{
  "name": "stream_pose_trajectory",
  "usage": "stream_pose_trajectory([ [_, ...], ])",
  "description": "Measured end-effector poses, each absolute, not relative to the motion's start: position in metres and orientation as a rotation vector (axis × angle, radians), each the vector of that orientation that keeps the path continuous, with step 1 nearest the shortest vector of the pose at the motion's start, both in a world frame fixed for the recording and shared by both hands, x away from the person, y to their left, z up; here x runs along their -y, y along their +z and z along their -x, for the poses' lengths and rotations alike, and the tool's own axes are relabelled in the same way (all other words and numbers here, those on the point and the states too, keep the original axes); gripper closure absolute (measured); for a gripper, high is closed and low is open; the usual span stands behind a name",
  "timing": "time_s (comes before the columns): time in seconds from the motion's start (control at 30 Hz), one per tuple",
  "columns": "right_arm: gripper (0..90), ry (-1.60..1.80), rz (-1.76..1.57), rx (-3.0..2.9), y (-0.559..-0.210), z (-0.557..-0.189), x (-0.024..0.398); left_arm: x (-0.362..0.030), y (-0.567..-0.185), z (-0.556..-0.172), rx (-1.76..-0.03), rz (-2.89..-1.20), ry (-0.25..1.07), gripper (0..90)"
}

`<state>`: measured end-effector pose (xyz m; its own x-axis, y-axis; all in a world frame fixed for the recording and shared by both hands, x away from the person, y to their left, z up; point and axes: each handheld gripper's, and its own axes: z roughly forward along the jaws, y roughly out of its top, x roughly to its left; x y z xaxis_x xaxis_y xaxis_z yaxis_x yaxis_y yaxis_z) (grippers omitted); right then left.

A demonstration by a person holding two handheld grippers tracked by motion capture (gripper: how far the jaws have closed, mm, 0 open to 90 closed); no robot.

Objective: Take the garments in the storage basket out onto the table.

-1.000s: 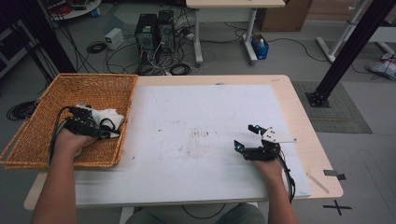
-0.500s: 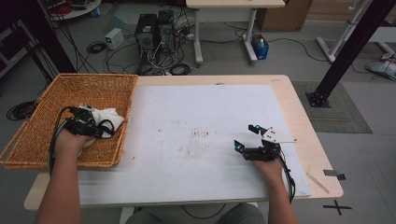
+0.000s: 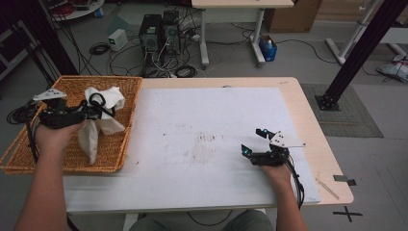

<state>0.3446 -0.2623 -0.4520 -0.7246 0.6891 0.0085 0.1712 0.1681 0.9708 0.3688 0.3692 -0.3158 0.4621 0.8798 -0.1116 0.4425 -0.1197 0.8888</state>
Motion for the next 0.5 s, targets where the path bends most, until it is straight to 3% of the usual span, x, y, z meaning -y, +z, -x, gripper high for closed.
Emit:
stream_pose_trajectory([
  [0.27, 11.5, 1.578, -0.816, -2.010, -0.452, -0.344, 0.262, -0.349, -0.263, -0.363, -0.958, -1.624, 0.587, 72.9],
  [0.5, 11.5, 1.577, -0.817, -2.008, -0.452, -0.344, 0.262, -0.308, -0.213, -0.361, -0.787, -1.591, 0.597, 72.9],
])
